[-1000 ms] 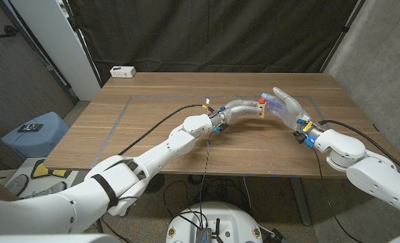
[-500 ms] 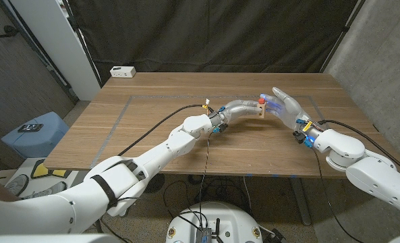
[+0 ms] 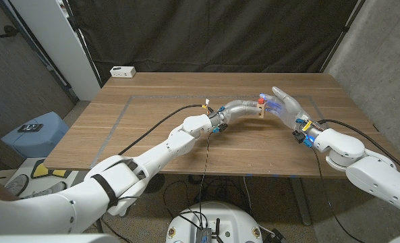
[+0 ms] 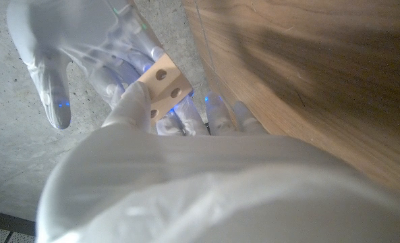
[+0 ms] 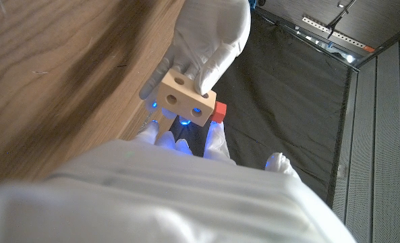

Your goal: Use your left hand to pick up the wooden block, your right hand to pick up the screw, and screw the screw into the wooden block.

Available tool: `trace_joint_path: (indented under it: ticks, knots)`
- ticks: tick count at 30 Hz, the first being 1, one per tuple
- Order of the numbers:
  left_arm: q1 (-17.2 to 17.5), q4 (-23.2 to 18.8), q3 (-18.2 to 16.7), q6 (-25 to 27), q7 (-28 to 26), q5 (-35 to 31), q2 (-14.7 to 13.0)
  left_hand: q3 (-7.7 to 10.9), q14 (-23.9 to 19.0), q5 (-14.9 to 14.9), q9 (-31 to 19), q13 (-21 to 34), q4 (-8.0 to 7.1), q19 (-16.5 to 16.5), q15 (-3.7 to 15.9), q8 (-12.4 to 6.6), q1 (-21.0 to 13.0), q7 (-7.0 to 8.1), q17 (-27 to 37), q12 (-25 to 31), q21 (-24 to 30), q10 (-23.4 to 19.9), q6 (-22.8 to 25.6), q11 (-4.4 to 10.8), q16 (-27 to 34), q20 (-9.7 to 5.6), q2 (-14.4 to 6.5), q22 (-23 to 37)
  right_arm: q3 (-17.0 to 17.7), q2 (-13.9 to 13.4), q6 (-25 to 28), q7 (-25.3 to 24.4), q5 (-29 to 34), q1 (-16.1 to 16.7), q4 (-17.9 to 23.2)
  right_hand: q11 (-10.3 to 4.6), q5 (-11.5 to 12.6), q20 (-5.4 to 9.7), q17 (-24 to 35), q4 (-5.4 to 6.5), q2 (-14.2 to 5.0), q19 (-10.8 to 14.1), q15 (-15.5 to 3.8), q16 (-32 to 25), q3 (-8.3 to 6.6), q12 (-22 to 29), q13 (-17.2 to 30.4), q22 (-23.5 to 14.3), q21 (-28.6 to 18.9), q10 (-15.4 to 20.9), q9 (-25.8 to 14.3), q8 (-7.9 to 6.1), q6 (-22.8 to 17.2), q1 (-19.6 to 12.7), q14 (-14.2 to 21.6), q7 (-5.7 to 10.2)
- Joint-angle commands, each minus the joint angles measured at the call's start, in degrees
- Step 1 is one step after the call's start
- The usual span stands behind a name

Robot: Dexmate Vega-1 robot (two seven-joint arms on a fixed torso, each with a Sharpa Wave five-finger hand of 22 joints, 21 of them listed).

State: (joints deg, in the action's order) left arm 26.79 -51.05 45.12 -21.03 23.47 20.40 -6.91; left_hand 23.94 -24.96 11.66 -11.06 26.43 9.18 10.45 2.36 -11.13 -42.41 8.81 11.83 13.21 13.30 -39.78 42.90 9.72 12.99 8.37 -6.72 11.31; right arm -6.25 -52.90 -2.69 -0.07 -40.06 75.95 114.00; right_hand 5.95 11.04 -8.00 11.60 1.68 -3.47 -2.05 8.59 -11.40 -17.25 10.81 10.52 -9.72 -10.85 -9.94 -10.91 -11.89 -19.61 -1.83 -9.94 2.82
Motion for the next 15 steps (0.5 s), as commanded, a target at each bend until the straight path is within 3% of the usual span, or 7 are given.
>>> trace_joint_path:
  ticks: [1,15]
  knots:
    - [-0.4,1.0,-0.1,-0.3,0.3,0.2,0.4,0.94,-0.5,0.4,-0.3,0.2,-0.39,0.4,0.79,-0.45,0.0,-1.28,0.3,0.2,0.4,-0.2,1.9,-0.34,0.4,0.43,-0.5,0.1,-0.1,-0.3,0.6,-0.1,-0.2,-0.1,0.1,0.16,0.3,-0.18,0.1,0.17,0.3,0.0,0.26,0.0,-0.04,0.2,0.2,-0.1,0.0,-4.5,-0.2,-0.63,-1.4,0.0,-7.7,-0.25]
    - [-0.5,1.5,-0.1,-0.5,0.5,0.2,0.7,0.92,-0.5,0.4,-0.3,0.2,-0.44,0.4,0.88,-0.48,0.2,-1.3,0.3,0.2,0.4,-0.3,2.0,-0.38,0.3,0.41,-0.5,0.1,0.6,-0.6,0.8,-1.0,-0.3,1.1,0.9,0.26,0.4,-0.15,0.1,0.25,0.24,0.1,0.25,-0.1,0.01,0.3,0.2,-0.1,-0.1,-4.5,-0.4,-1.2,-3.3,0.0,-7.6,-0.89]
